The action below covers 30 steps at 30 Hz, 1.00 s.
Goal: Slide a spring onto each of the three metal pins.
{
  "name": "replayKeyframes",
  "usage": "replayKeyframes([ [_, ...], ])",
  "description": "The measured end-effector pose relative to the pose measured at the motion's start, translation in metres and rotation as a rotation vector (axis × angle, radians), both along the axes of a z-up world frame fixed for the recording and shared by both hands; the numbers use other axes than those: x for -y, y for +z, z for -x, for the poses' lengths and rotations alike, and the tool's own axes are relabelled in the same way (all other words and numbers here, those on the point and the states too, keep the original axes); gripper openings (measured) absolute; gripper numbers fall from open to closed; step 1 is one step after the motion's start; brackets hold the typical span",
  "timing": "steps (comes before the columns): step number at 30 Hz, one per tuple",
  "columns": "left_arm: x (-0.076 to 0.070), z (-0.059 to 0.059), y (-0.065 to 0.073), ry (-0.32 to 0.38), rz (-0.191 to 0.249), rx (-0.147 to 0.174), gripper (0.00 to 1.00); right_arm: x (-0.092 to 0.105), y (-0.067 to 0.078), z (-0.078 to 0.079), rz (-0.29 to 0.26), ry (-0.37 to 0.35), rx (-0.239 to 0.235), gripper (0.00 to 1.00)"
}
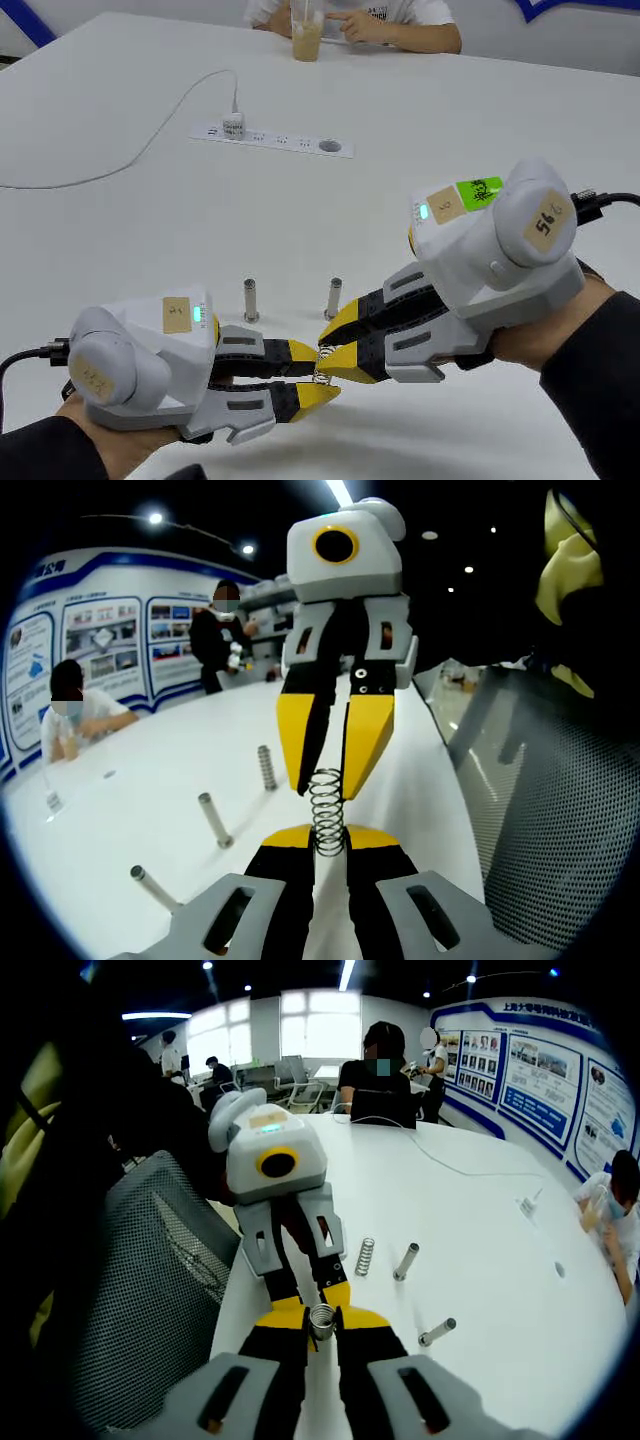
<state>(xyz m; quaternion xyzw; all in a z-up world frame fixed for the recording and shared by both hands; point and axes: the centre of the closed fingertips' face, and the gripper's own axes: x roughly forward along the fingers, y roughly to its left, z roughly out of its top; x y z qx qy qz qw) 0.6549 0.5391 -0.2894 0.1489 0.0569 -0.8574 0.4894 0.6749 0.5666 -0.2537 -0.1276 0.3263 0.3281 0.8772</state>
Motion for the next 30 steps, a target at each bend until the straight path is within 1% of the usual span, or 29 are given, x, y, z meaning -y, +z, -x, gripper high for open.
replayKeyframes([
  [3, 0.0005, -0.0004, 0.0006, 0.003, 0.003, -0.002, 0.11, 0.0009, -0.0004, 0.0007, -0.011, -0.009, -0.007, 0.12],
  [7, 0.0014, -0.0001, 0.0023, 0.004, 0.009, -0.009, 0.11, 0.0025, -0.0035, 0.0017, -0.010, -0.016, -0.014, 0.13],
  [15, 0.0020, -0.0004, 0.0019, 0.006, 0.006, -0.013, 0.11, 0.0025, -0.0032, -0.0006, -0.012, -0.018, 0.000, 0.12],
  [22, 0.0024, -0.0014, 0.0035, 0.011, 0.009, -0.023, 0.12, 0.0028, -0.0014, -0.0021, -0.014, -0.020, 0.006, 0.12],
  [25, 0.0020, -0.0015, 0.0015, 0.013, -0.003, -0.023, 0.17, 0.0046, -0.0006, -0.0026, -0.008, -0.024, 0.007, 0.12],
  [30, 0.0015, -0.0028, 0.0013, 0.026, -0.008, -0.028, 0.22, 0.0083, 0.0011, -0.0032, -0.002, -0.034, 0.011, 0.12],
])
